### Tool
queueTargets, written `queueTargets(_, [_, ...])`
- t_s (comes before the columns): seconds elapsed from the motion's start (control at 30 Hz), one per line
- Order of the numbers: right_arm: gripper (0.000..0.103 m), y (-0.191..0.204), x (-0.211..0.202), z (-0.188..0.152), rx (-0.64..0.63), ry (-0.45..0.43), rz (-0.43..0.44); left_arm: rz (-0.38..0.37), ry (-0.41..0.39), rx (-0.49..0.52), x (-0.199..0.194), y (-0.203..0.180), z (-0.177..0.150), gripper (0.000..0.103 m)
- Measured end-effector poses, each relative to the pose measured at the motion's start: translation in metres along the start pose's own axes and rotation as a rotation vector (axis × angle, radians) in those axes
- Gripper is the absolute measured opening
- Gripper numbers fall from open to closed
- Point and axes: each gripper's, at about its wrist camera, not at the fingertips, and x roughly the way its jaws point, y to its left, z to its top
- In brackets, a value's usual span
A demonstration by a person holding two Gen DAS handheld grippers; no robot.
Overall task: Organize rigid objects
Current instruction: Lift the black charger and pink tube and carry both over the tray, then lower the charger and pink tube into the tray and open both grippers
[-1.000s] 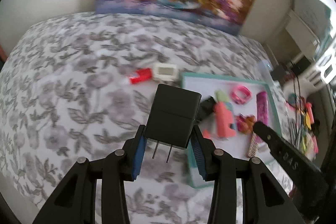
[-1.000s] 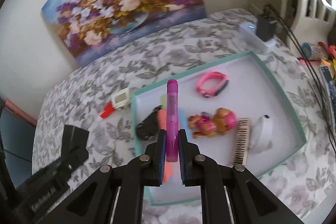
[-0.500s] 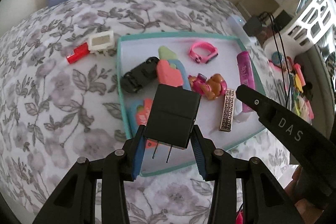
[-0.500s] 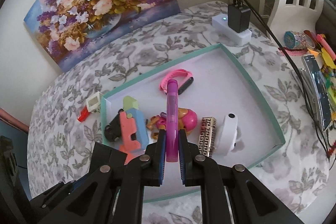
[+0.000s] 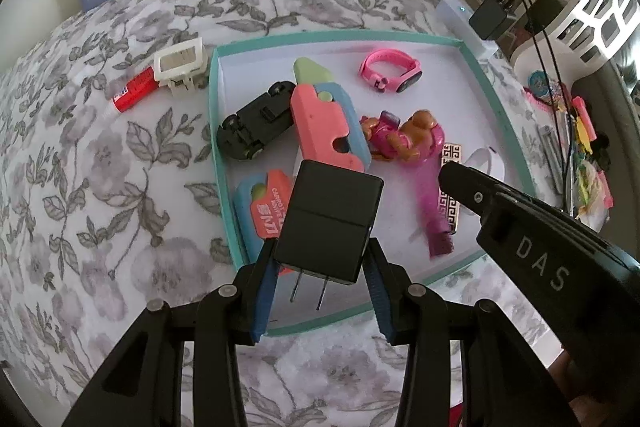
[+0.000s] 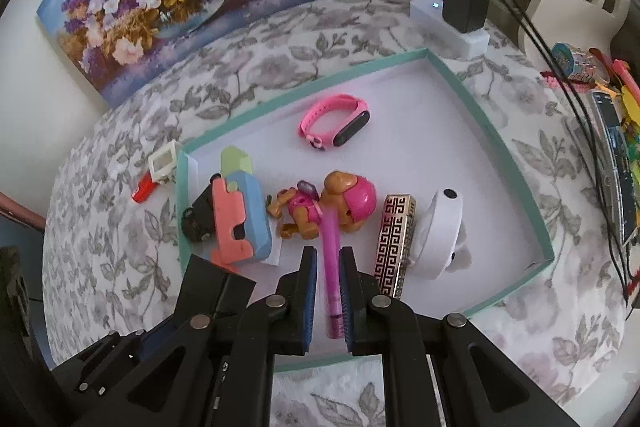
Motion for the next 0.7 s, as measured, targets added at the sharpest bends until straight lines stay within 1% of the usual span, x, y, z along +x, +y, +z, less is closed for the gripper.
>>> queueTargets(0.33, [0.013, 0.004, 0.002, 0.000, -0.012, 0.014, -0.009, 0.006, 0.019, -0.010, 0.005, 0.006, 0.003, 0.044])
queueTargets(0.43, [0.013, 0.005, 0.002, 0.000, -0.014, 0.013, -0.011, -0.006, 0.015, -0.018, 0.004, 0.007, 0.003, 0.044])
queueTargets(0.57, [0.013, 0.006, 0.001, 0.000, -0.015, 0.010, -0.017, 0.001, 0.010, -0.026, 0.002, 0.010, 0.003, 0.044])
queueTargets(0.7, [0.013, 0.007, 0.000, 0.001, -0.019, 0.004, -0.017, -0.003, -0.010, -0.042, -0.005, 0.015, 0.005, 0.044])
